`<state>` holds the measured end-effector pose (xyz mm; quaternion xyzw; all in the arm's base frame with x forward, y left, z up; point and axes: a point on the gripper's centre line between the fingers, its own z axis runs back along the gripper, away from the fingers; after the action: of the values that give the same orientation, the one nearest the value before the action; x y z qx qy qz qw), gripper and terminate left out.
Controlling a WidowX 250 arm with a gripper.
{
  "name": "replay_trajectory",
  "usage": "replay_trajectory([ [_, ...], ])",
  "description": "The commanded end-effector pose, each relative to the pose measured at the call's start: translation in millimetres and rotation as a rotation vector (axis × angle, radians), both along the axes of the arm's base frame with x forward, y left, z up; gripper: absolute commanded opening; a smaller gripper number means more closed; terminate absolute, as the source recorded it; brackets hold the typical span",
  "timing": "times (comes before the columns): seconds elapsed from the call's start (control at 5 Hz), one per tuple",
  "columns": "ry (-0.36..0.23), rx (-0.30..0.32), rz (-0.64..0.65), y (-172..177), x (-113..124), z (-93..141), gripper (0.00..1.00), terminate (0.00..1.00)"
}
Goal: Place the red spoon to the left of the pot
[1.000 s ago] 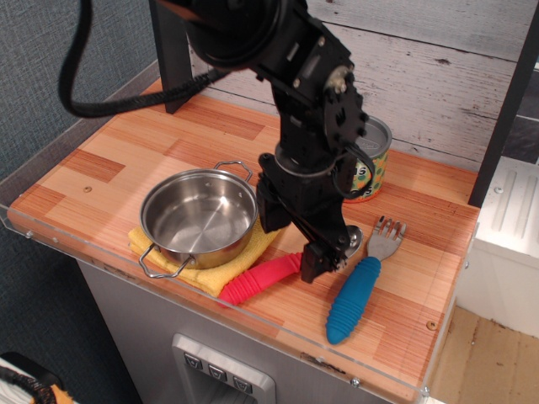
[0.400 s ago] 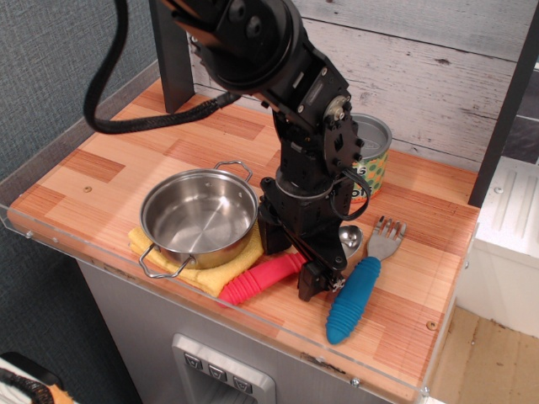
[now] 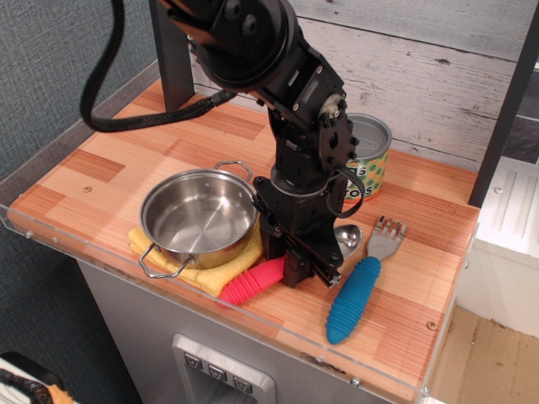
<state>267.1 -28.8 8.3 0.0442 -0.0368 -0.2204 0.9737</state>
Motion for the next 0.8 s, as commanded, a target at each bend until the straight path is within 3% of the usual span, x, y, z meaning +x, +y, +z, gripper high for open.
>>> replay_trajectory([
  [0.0,-0.065,0.004,0.11,8.6,-1.6,26.0,0.0,0.0],
  [0.6,-0.099,-0.018,0.241,12.7,-9.9,59.3,0.0,0.0],
])
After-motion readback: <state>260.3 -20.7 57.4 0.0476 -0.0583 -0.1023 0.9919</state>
